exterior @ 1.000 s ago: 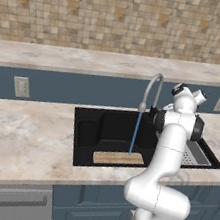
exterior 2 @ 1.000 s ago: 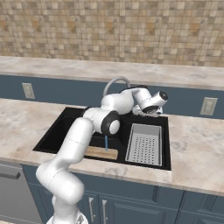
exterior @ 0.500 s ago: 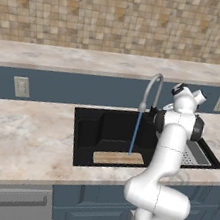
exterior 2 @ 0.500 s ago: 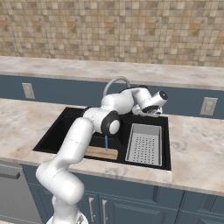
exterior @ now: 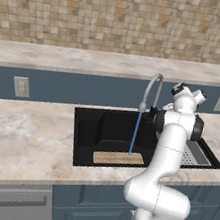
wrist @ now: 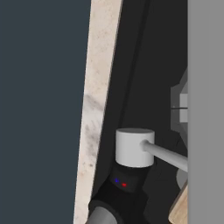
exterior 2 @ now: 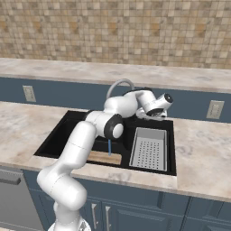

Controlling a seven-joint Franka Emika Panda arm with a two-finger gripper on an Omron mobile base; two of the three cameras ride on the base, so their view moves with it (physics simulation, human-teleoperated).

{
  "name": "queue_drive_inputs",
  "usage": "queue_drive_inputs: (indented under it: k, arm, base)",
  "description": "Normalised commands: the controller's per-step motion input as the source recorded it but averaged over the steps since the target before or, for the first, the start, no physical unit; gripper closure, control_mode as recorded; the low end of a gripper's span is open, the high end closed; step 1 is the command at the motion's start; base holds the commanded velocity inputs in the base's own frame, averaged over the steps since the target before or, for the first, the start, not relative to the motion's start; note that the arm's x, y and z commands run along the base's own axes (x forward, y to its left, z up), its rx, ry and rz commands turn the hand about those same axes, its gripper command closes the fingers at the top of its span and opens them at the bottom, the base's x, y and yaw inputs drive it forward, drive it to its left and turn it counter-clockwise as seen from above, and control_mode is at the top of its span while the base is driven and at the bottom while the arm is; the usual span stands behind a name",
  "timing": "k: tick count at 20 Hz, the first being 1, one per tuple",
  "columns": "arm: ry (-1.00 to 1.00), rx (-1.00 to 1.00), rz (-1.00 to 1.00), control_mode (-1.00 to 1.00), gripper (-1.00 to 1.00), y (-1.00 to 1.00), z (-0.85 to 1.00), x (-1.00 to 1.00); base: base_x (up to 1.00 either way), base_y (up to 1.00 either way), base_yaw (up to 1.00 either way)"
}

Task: Turn on the sink faucet with hot water and rinse the cutting board for ten seconds, then turn off the faucet. Push the cutting board to reach the water if necessary.

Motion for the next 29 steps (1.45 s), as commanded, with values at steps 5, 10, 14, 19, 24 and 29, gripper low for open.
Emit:
queue_drive_inputs:
  k: [5, 10, 14, 19, 24, 29]
  arm:
    - [0.0, -0.02, 0.0, -1.0, 1.0, 0.37, -0.19, -0.01]
    - [0.0, -0.02, 0.0, -1.0, 1.0, 0.39, -0.19, -0.04]
    - [0.0, -0.02, 0.0, -1.0, 1.0, 0.4, -0.2, -0.06]
    - [0.0, -0.02, 0.0, -1.0, 1.0, 0.39, -0.18, -0.05]
    - [0.0, -0.02, 0.0, -1.0, 1.0, 0.39, -0.19, -0.07]
    - [0.0, -0.02, 0.0, -1.0, 1.0, 0.42, -0.2, -0.07]
  base:
    - [0.0, 0.0, 0.0]
    - [0.0, 0.0, 0.0]
    - [0.0, 0.0, 0.0]
    - [0.0, 0.0, 0.0]
    - [0.0, 0.0, 0.0]
    - [0.0, 0.0, 0.0]
